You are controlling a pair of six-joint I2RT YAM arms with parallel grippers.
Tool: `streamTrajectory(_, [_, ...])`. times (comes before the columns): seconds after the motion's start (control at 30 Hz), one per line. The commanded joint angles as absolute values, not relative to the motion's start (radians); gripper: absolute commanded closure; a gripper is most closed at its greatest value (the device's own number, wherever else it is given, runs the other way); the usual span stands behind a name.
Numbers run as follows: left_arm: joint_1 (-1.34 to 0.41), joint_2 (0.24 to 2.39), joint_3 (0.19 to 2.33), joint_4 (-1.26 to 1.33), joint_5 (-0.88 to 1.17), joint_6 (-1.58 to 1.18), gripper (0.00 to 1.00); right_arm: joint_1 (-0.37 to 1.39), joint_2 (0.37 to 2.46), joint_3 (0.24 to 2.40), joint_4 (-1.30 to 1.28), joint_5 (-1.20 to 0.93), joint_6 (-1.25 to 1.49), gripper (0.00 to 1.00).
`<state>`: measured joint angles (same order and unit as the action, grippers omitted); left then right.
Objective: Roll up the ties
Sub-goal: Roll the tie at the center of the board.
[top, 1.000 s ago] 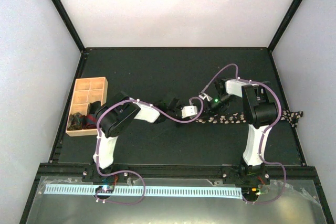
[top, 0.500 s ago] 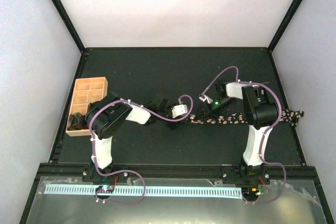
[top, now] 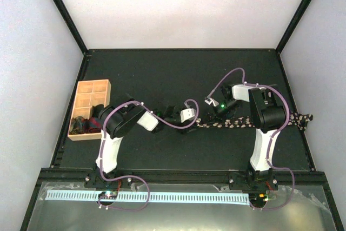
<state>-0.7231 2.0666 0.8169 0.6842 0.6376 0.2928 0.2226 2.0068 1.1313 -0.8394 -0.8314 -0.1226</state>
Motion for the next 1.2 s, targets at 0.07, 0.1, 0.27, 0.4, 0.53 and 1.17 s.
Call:
streamTrajectory(0.07, [-0.748, 2.173, 0.839, 0.839, 0.692, 0.264, 0.43, 0.242, 2.085, 1.123, -0.829, -0.661, -0.129, 0.98])
streamTrajectory(0.1, [-0.748, 2.179, 0.837, 0.850, 0.697, 0.269, 0.50, 0.244, 2.088, 1.122, -0.824, -0.661, -0.127, 0.98])
streamTrajectory(0.27, [-0.749, 2.119, 0.781, 0.817, 0.652, 0.315, 0.61, 0.250, 2.104, 1.133, -0.804, -0.709, -0.126, 0.98])
streamTrajectory(0.4, [-0.750, 2.015, 0.800, 0.559, 0.579, 0.386, 0.64, 0.277, 2.111, 1.176, -0.774, -0.753, -0.103, 0.95])
streamTrajectory(0.53, [-0.750, 1.968, 0.874, 0.270, 0.492, 0.423, 0.66, 0.266, 2.083, 1.220, -0.852, -0.746, -0.162, 0.83])
streamTrajectory(1.17, [-0.771, 1.968, 0.948, 0.037, 0.400, 0.464, 0.66, 0.257, 2.012, 1.185, -0.865, -0.969, -0.074, 0.66])
